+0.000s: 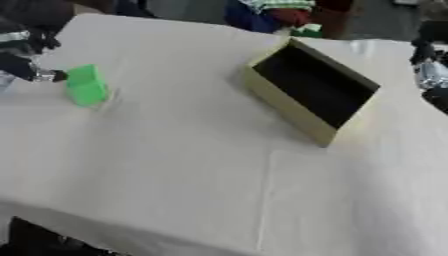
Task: Pick up objects on the table and place them in the box.
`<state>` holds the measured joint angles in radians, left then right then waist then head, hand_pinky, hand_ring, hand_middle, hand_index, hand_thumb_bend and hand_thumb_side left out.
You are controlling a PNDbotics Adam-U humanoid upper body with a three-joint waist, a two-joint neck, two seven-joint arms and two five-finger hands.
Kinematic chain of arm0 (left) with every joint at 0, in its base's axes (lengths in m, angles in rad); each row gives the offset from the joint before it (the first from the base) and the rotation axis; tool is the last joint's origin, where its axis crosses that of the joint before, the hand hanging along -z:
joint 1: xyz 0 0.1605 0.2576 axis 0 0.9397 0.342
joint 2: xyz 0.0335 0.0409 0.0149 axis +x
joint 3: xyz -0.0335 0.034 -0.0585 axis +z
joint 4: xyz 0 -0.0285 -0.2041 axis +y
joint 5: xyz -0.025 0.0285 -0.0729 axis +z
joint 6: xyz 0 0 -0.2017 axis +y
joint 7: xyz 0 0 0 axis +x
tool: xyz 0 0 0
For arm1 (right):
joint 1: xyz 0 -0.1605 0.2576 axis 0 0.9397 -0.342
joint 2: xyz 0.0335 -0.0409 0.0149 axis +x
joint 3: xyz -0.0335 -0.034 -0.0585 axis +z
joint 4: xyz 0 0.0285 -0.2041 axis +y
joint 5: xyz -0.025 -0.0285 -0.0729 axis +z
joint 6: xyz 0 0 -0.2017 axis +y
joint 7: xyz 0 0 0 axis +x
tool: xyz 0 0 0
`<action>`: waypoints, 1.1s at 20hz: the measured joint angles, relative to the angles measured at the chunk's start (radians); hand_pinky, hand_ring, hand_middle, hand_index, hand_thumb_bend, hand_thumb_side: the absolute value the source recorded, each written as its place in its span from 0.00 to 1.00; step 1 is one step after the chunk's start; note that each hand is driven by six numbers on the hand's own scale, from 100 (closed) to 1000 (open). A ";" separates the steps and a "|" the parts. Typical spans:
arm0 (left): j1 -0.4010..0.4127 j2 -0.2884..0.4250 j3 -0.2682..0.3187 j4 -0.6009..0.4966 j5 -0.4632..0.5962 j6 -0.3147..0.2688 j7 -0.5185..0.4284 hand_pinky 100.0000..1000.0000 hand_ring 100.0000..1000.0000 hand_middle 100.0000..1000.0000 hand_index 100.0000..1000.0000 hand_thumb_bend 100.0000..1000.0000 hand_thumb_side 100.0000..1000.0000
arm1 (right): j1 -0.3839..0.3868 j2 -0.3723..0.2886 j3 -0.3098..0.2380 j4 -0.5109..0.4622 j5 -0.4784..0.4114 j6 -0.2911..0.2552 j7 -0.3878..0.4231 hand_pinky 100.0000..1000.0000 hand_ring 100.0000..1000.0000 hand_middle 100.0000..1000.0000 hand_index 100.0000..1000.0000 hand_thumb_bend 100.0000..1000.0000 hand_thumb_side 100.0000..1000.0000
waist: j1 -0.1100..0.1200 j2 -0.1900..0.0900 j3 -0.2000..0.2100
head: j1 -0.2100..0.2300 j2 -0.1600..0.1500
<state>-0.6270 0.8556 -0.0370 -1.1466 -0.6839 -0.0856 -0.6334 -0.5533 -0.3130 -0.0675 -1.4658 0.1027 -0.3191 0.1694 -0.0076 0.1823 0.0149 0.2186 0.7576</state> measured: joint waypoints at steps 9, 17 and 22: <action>-0.024 -0.043 -0.020 0.068 -0.055 -0.020 0.008 0.77 0.77 0.79 0.90 0.41 0.54 | 0.000 0.000 0.000 0.003 0.000 -0.002 0.002 0.59 0.84 0.56 0.77 0.00 0.33 | -0.004 0.000 -0.004 | 0.003 0.007; -0.036 -0.070 -0.020 0.110 -0.098 -0.009 0.043 0.77 0.77 0.79 0.91 0.40 0.54 | 0.000 0.000 0.000 0.005 0.000 -0.002 0.002 0.59 0.84 0.56 0.77 0.00 0.33 | -0.006 0.000 -0.006 | 0.005 0.007; -0.041 -0.085 -0.023 0.128 -0.113 -0.005 0.052 0.76 0.76 0.77 0.89 0.39 0.54 | 0.000 0.000 0.000 0.005 0.000 -0.002 0.002 0.59 0.84 0.56 0.77 0.00 0.33 | -0.006 0.000 -0.006 | 0.006 0.007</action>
<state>-0.6680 0.7709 -0.0601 -1.0181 -0.7968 -0.0905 -0.5818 -0.5533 -0.3129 -0.0671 -1.4607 0.1027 -0.3208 0.1714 -0.0131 0.1825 0.0089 0.2249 0.7646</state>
